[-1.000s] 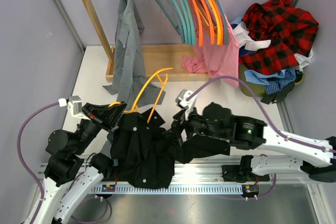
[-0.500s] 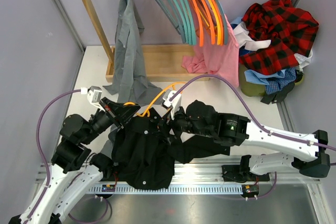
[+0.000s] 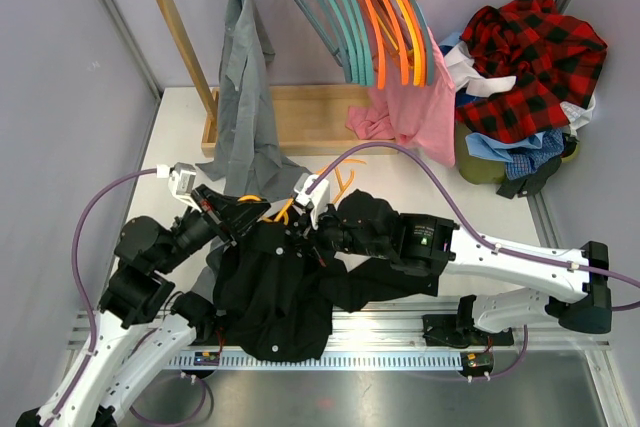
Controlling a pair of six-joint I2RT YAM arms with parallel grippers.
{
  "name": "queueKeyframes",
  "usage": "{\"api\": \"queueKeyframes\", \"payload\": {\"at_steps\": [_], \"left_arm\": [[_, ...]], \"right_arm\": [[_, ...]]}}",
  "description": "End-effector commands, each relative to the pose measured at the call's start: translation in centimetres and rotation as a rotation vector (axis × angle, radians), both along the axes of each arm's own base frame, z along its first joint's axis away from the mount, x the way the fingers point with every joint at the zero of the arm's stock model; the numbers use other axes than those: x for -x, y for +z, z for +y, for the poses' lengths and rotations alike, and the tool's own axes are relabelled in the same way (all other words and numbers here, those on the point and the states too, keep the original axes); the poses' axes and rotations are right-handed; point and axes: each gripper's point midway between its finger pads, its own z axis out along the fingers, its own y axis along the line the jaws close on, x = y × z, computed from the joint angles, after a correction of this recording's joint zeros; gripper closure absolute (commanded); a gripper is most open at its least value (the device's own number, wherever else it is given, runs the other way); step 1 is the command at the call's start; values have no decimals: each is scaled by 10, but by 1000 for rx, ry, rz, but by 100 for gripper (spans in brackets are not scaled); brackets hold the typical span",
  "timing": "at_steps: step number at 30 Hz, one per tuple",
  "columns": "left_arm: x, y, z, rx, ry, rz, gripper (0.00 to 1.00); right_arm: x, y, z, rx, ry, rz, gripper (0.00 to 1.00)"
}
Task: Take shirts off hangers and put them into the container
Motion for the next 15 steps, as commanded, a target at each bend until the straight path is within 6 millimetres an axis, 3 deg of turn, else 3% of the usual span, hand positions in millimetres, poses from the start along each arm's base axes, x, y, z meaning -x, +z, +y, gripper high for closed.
{"api": "queueKeyframes", "payload": {"at_steps": [1, 3, 4, 6, 7, 10, 11, 15], "left_arm": [[-2, 12, -4, 31, -16, -39, 100], [-6, 14, 0, 18, 15, -64, 100], [-13, 17, 5, 17, 65, -75, 100], [-19, 20, 8, 7, 98, -99, 100], [-24, 22, 11, 8, 127, -102, 100], [-34, 30, 12, 17, 163, -125, 100], [-36, 33, 12, 22, 171, -131, 100], [-43, 63, 22, 71, 242, -206, 100]], "right_arm": [[13, 36, 9, -110, 76, -10, 100], [28, 41, 9, -136, 160, 3, 100], [52, 37, 11, -143, 289, 43, 100], [77, 40, 12, -167, 427, 87, 100], [102, 42, 8, -176, 566, 135, 100], [136, 40, 3, -176, 769, 249, 100], [143, 39, 2, -175, 805, 274, 100], [142, 0, 9, -37, 779, 349, 98]]}}
